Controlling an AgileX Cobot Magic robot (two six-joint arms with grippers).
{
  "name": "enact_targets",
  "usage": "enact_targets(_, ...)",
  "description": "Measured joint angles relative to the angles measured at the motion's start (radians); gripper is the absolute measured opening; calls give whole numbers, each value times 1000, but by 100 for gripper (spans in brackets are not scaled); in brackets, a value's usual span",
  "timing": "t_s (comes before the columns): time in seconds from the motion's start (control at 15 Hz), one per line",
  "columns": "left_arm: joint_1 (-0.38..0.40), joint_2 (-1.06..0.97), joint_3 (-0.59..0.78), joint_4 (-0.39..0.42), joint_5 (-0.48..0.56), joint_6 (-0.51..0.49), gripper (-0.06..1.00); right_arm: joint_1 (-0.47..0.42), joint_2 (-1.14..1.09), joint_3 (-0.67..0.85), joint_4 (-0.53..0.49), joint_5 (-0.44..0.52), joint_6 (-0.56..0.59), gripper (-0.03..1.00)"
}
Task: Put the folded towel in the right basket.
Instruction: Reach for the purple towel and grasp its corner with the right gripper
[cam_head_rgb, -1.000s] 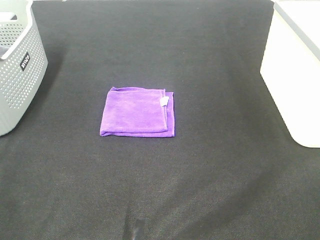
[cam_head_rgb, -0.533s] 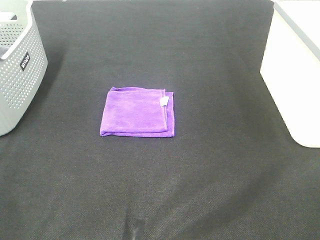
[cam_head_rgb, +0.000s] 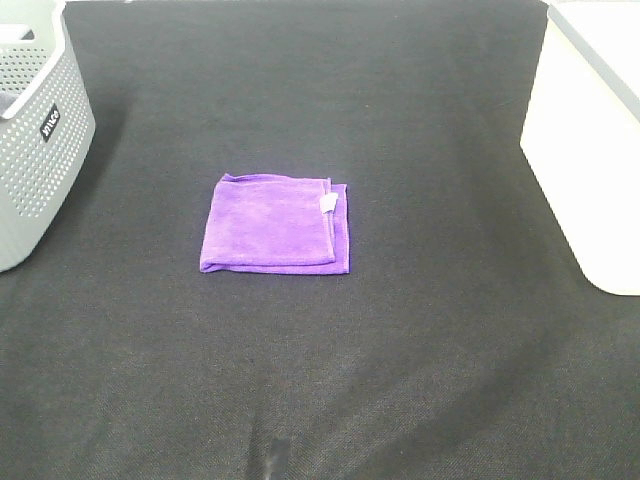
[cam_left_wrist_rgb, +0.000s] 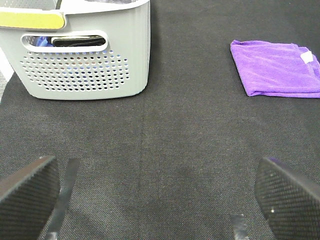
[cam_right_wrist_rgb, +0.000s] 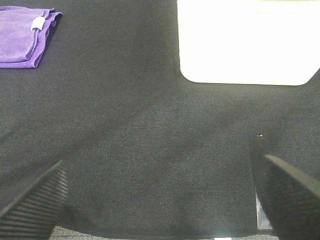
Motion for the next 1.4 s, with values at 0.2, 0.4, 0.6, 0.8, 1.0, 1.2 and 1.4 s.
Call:
enact_targets(0.2, 0, 0, 0, 0, 0, 0, 99, 0, 56, -33, 0, 2, 0, 97)
enact_targets(0.4, 0, 0, 0, 0, 0, 0, 99, 0, 409, -258, 5, 14, 4, 97)
enact_targets(0.6, 0, 0, 0, 0, 0, 0, 99, 0, 824, -596, 45, 75, 2, 97)
enact_targets(0.8, 0, 0, 0, 0, 0, 0, 99, 2, 1137, -788, 277, 70, -43, 97)
enact_targets(1.0, 0, 0, 0, 0, 0, 0, 99, 147, 1481, -921, 456, -44, -141, 97)
enact_targets(1.2, 0, 0, 0, 0, 0, 0, 99, 272, 1907, -1135, 533, -79, -215, 97)
enact_targets(1.4, 0, 0, 0, 0, 0, 0, 99, 280, 2180, -1279, 619, -95, -262, 97)
